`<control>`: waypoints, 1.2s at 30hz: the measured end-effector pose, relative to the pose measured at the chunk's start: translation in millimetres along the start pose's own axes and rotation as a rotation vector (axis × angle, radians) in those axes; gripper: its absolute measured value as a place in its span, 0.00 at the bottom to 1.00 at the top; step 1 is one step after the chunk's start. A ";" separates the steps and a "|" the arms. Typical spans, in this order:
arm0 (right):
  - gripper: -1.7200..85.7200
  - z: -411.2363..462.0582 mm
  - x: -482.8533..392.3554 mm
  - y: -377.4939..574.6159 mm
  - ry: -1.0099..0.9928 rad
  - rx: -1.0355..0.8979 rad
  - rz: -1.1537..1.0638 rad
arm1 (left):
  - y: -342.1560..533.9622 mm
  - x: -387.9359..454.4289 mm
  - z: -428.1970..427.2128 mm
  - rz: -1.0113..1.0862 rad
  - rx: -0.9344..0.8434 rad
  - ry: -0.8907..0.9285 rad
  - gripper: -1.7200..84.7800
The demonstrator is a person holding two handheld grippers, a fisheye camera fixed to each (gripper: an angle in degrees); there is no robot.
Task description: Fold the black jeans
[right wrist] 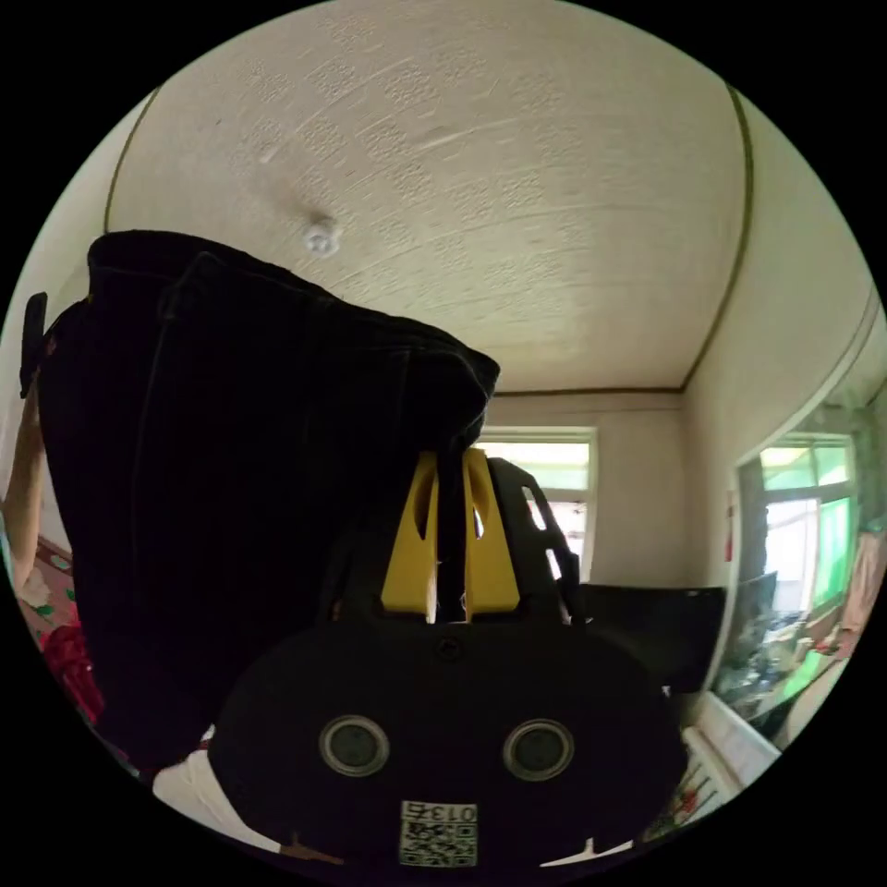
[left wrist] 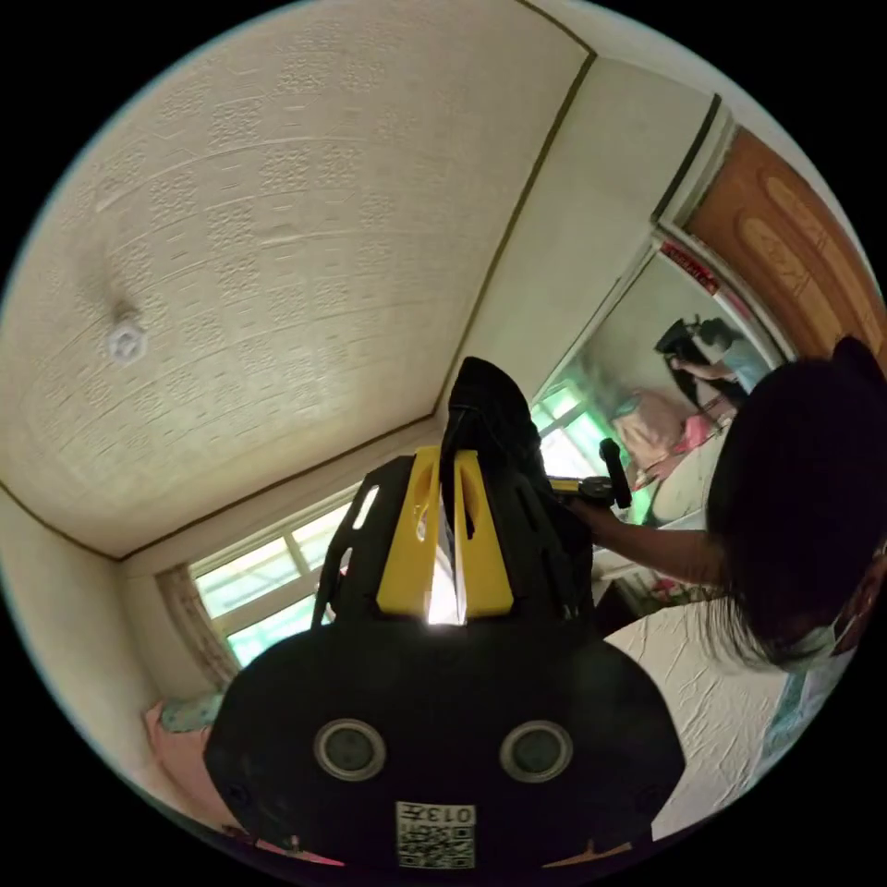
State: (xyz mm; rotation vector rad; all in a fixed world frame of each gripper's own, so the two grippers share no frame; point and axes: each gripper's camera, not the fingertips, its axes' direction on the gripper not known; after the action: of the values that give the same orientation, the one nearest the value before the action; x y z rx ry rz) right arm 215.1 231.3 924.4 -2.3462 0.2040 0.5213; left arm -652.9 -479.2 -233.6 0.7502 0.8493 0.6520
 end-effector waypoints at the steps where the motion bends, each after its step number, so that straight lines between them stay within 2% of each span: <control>1: 0.04 -12.2 11.9 -11.6 0.036 0.002 -0.007 | -6.1 11.0 16.9 -0.009 0.039 0.055 0.03; 6: 0.04 -100.3 90.6 -78.3 0.356 -0.014 -0.033 | 3.0 54.3 90.4 -0.127 0.146 0.323 0.03; 9: 0.05 -121.1 128.3 -99.3 0.451 -0.064 -0.047 | 27.5 82.9 141.3 -0.224 0.208 0.490 0.03; 11: 0.05 -117.2 145.8 -108.4 0.505 -0.128 -0.073 | 52.3 101.5 183.3 -0.341 0.215 0.621 0.03; 17: 0.05 -40.6 184.5 -104.3 0.564 -0.295 -0.113 | 125.9 132.1 269.9 -0.577 0.175 0.745 0.03; 22: 0.06 79.0 191.0 -43.4 0.375 -0.422 -0.072 | 208.0 126.3 310.8 -0.721 0.087 0.699 0.03; 25: 0.06 171.1 165.1 22.9 0.182 -0.498 -0.056 | 288.5 112.0 318.7 -0.866 -0.003 0.622 0.03; 28: 0.06 265.2 110.9 111.1 -0.073 -0.606 -0.036 | 386.3 106.5 299.6 -0.991 -0.097 0.470 0.03; 30: 0.07 329.3 45.2 202.3 -0.285 -0.721 -0.020 | 448.9 111.1 275.4 -1.058 -0.175 0.356 0.03; 34: 0.08 391.0 -81.6 362.5 -0.567 -0.947 -0.020 | 593.9 132.6 195.9 -1.227 -0.484 0.036 0.03; 36: 0.08 409.9 -165.3 468.9 -0.720 -1.144 0.031 | 645.0 153.0 165.5 -1.251 -0.648 -0.111 0.03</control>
State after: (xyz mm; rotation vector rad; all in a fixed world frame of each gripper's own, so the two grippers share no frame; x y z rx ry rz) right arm -196.8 166.4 433.2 -2.9519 -0.5375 1.8059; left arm -569.8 -46.1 288.3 -0.3771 0.7655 -0.2601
